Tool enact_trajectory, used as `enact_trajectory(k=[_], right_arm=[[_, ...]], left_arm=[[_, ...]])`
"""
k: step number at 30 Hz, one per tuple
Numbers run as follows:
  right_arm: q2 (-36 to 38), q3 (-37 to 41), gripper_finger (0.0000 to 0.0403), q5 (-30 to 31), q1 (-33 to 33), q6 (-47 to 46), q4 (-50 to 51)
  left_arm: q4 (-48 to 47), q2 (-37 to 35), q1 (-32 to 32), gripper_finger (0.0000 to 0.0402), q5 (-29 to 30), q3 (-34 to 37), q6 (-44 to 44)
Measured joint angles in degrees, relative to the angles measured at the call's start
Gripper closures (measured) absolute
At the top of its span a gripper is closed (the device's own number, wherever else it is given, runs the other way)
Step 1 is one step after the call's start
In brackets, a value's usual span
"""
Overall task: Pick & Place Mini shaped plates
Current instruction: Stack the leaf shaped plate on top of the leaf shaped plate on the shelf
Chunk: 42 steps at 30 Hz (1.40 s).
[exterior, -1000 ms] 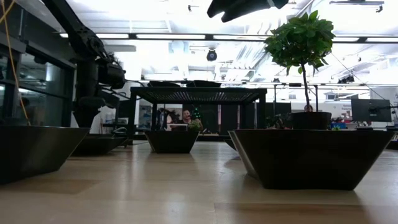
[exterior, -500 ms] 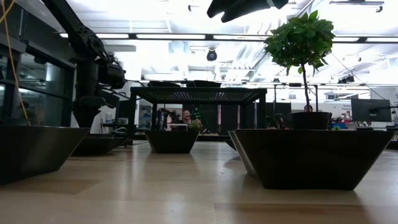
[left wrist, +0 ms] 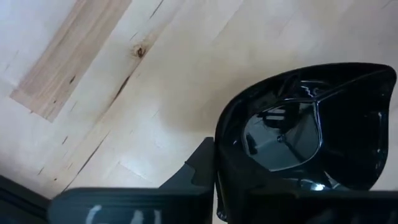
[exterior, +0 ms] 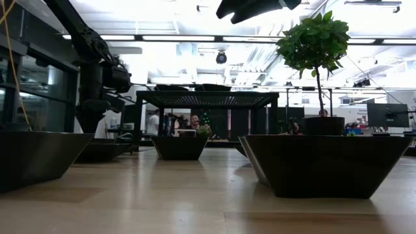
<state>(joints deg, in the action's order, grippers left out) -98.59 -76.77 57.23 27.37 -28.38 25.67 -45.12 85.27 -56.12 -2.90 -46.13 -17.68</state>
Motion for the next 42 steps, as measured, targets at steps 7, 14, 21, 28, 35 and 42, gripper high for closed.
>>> enact_trajectory(k=[7, 14, 21, 28, 35, 42], right_arm=[[0.0, 0.0, 0.0194, 0.0, 0.0, -0.5, 0.0], [0.0, 0.0, 0.0194, 0.0, 0.0, -1.2, 0.1], [0.0, 0.0, 0.0194, 0.0, 0.0, -1.2, 0.2], [0.0, 0.0, 0.0194, 0.0, 0.0, -1.5, 0.2], [0.0, 0.0, 0.0194, 0.0, 0.0, -1.7, 0.2], [0.0, 0.0, 0.0194, 0.0, 0.0, -1.7, 0.2]], left_arm=[[0.0, 0.0, 0.0, 0.0400, -0.1, 0.0, -0.8], [-0.3, -0.7, -0.1, 0.0401, -0.9, 0.0, -2.0], [-0.1, -3.1, -0.1, 0.0401, -1.0, 0.0, -2.8], [-0.6, -3.4, -0.1, 0.0401, -1.0, 0.0, -3.3], [-0.7, -3.4, -0.1, 0.0401, -1.0, 0.0, -3.3], [-1.2, -3.4, -0.1, 0.0401, -1.1, 0.0, -3.9]])
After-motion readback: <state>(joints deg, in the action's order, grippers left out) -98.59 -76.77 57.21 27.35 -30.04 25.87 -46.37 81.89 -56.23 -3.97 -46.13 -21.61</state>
